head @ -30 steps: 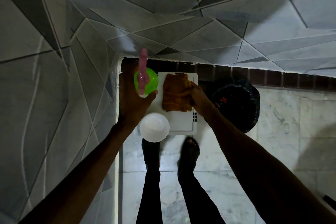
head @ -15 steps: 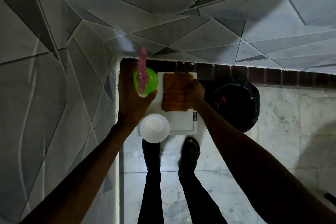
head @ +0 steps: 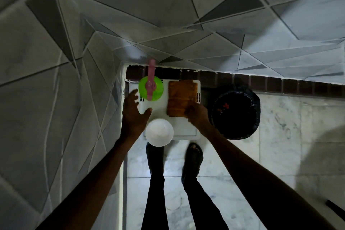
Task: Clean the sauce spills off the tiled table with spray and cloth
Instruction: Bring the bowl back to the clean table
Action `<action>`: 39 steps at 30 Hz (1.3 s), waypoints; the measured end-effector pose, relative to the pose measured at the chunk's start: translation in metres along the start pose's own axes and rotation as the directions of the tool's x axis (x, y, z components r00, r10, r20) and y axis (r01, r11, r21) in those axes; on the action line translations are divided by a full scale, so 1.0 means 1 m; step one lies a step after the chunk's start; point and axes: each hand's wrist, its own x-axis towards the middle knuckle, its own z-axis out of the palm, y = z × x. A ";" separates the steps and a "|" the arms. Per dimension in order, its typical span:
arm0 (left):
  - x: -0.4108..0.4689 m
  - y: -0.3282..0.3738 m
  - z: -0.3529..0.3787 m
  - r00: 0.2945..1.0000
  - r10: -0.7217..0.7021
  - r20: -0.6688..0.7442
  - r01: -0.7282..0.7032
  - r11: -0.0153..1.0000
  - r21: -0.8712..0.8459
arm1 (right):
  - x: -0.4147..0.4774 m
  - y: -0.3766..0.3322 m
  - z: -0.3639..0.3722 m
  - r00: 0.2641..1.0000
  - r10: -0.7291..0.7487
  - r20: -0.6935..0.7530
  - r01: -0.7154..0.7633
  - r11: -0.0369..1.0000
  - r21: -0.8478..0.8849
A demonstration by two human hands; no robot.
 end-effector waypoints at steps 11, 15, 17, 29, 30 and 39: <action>-0.030 -0.062 0.017 0.962 -0.204 0.180 0.146 0.945 0.293 | -0.032 0.011 0.077 0.994 0.105 -0.043 -0.102 0.992 0.079; -0.033 -0.063 0.021 0.971 -0.203 0.125 0.160 0.944 0.290 | -0.030 0.013 0.081 0.987 0.160 -0.028 -0.157 0.985 0.075; -0.033 -0.061 0.021 0.975 -0.192 0.107 0.155 0.945 0.288 | -0.032 0.012 0.077 0.990 0.140 -0.011 -0.138 0.985 0.105; -0.098 0.067 -0.042 0.934 -0.298 0.195 0.310 0.950 -0.034 | -0.173 -0.032 -0.033 0.976 0.217 0.027 -0.194 0.805 0.561; -0.107 0.086 -0.051 0.931 -0.293 0.218 0.311 0.949 -0.048 | -0.195 -0.037 -0.046 0.977 0.212 0.004 -0.171 0.777 0.605; -0.236 0.296 -0.099 0.868 -0.006 0.496 -0.006 1.000 0.023 | -0.423 -0.048 -0.176 0.935 0.268 -0.232 0.036 0.580 0.813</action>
